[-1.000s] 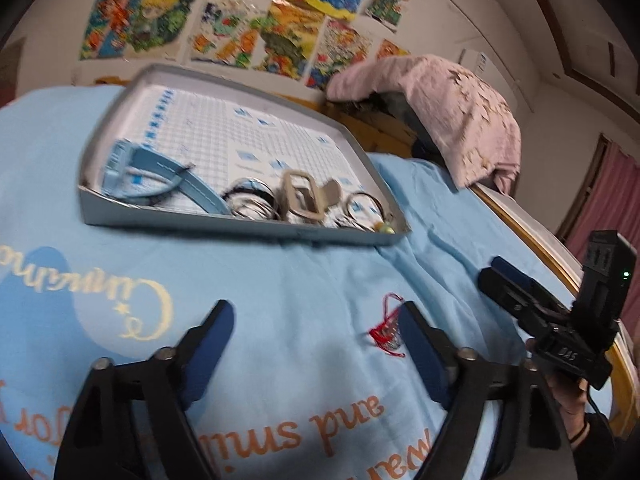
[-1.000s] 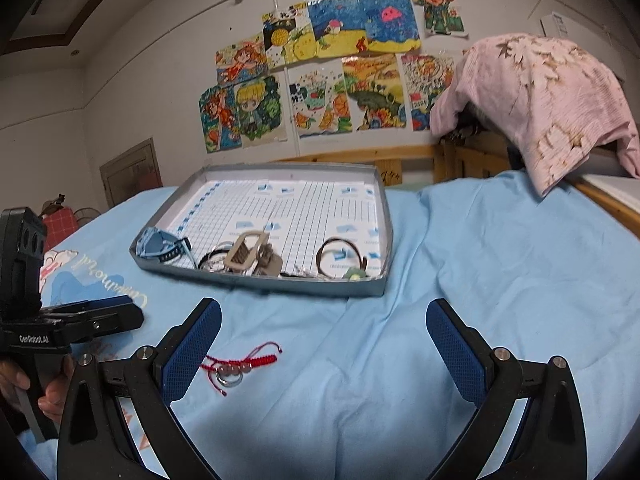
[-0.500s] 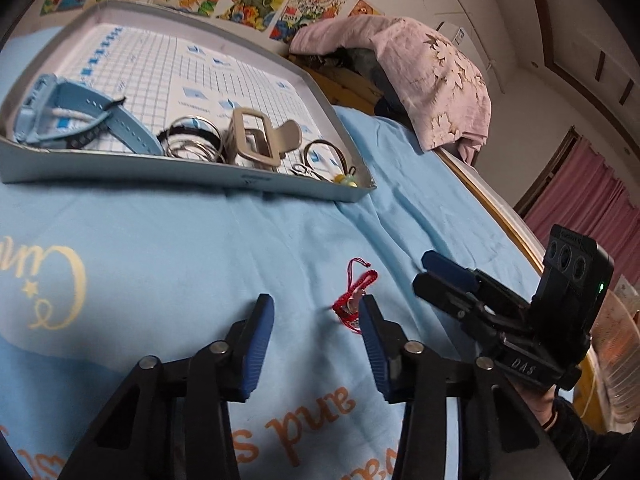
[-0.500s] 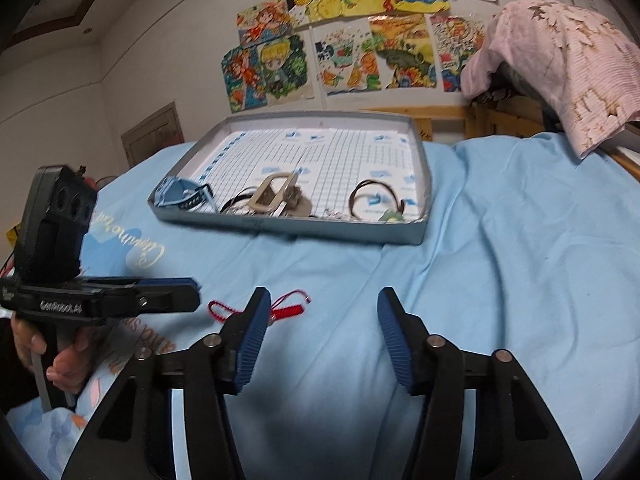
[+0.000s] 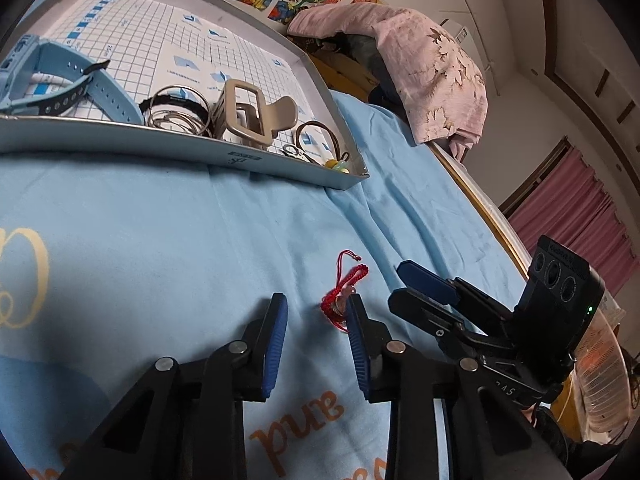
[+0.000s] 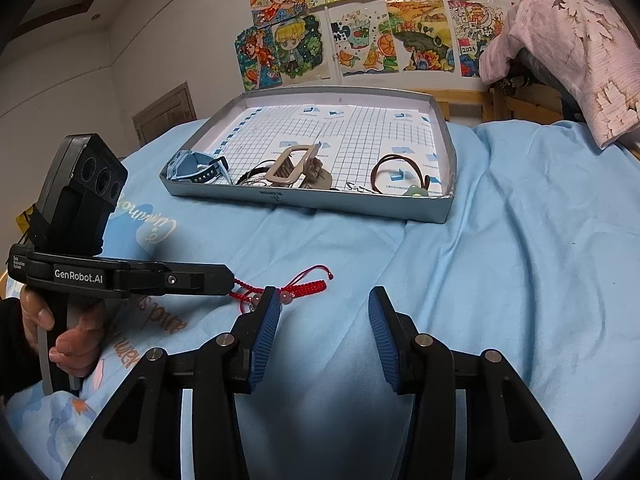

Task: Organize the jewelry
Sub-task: 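Grasp the red string bracelet with the left tool, then grasp the small silver ring with the right tool while the left tool holds the bracelet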

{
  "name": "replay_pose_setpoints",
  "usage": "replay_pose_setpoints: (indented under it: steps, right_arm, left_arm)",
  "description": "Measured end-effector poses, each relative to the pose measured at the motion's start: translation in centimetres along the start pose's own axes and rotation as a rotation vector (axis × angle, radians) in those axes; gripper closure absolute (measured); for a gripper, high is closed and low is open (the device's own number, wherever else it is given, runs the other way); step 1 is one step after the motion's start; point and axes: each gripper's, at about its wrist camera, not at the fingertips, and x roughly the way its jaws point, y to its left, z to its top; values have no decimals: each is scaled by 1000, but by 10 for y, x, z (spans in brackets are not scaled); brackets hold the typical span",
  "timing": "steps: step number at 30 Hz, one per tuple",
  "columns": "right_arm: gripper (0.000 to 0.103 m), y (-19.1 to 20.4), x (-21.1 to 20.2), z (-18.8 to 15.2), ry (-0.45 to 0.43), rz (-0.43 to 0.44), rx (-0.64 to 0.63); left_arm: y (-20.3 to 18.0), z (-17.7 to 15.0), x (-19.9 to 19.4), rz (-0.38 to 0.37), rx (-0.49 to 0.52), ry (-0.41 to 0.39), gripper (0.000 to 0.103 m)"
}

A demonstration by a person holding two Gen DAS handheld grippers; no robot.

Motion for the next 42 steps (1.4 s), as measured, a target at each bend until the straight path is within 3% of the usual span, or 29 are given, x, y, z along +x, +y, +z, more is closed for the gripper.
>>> replay_pose_setpoints:
  steps: [3,11,24,39,42]
  right_arm:
    - [68,0,2,0,8,6,2]
    - [68,2,4,-2,18,10,-3]
    - [68,11,10,-2,41,29,-35]
    - [68,29,32,1,123,63,-93]
    - [75,33,36,2,140,61,-108]
  left_arm:
    - [1,0,2,-9,-7,6,79]
    - [0,-2,5,-6,4,16,96]
    - [-14,-5,-3,115,75,-45,98]
    - [-13,-9,-23,283,60,-144,98]
    - [-12,-10,-25,301,57,-150,98]
